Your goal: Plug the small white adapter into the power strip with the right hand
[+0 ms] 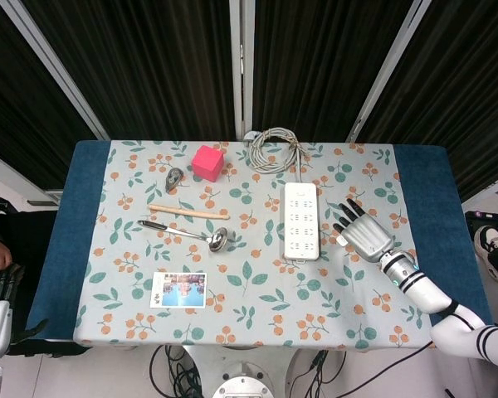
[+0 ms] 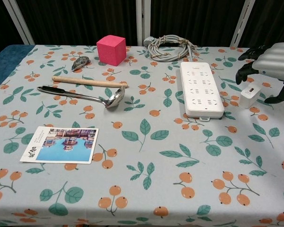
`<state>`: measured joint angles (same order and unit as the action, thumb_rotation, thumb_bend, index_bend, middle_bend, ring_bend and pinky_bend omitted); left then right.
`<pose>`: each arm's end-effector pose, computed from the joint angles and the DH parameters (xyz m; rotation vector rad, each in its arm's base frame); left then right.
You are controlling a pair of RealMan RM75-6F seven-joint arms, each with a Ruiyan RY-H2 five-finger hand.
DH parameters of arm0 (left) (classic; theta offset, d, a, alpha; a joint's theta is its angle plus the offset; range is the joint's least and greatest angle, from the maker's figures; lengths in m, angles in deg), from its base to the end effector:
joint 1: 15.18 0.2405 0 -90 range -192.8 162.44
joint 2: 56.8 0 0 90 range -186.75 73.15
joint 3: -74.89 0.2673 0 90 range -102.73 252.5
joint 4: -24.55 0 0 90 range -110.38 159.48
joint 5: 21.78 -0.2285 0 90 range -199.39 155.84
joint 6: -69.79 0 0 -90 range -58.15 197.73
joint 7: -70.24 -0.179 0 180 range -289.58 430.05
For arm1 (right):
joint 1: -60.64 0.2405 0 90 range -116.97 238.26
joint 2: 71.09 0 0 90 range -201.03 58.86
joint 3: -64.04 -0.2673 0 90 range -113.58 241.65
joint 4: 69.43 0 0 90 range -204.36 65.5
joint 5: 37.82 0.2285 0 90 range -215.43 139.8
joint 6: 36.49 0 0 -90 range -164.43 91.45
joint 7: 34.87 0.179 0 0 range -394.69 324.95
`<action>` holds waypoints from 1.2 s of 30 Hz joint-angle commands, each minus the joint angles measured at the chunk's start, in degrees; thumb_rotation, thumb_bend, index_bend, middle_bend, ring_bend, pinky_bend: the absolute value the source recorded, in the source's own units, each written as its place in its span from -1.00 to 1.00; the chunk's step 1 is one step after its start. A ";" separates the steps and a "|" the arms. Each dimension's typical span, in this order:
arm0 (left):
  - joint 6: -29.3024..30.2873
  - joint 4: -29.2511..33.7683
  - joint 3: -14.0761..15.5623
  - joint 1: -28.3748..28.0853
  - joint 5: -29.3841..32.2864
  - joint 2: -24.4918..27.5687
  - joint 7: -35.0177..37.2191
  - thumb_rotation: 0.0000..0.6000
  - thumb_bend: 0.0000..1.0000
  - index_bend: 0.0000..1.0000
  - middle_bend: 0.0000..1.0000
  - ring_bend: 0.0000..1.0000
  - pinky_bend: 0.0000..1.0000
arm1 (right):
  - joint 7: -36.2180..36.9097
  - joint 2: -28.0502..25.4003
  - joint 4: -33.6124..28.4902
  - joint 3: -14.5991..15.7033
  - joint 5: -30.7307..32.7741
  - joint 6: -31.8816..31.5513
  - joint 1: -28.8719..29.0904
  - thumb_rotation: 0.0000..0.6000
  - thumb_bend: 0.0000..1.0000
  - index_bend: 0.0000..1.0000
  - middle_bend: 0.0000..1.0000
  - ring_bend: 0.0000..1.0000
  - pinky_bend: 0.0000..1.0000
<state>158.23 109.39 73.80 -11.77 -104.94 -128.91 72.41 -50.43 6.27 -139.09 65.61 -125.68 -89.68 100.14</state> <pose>-0.3745 0.1600 0.1195 -1.2230 -1.0152 -0.8196 -0.2608 -0.3894 0.0165 2.1145 -0.3751 0.5218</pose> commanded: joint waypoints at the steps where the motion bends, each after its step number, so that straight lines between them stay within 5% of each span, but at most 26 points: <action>1: 0.05 0.17 0.08 0.14 0.10 0.01 -0.12 1.00 -1.00 -0.87 -1.00 -1.00 -1.00 | 0.44 0.86 1.55 0.44 -0.85 0.53 0.46 1.00 -0.75 -0.36 -0.39 -0.91 -1.00; 23: 0.10 -0.21 -0.17 0.25 0.23 -0.09 0.32 1.00 -1.00 -0.88 -1.00 -1.00 -1.00 | 1.07 2.95 4.87 -0.43 -1.42 0.01 0.58 1.00 -0.66 -0.14 -0.33 -0.88 -1.00; 36: -0.15 -0.46 -0.15 0.30 0.42 -0.31 0.61 1.00 -1.00 -0.88 -1.00 -1.00 -1.00 | 4.11 3.99 5.79 -0.56 -1.52 -0.84 0.02 1.00 -0.31 0.18 -0.05 -0.66 -1.00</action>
<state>158.08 108.93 73.66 -11.47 -104.52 -129.21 73.02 -46.91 10.09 -133.43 65.12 -127.17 -90.24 100.29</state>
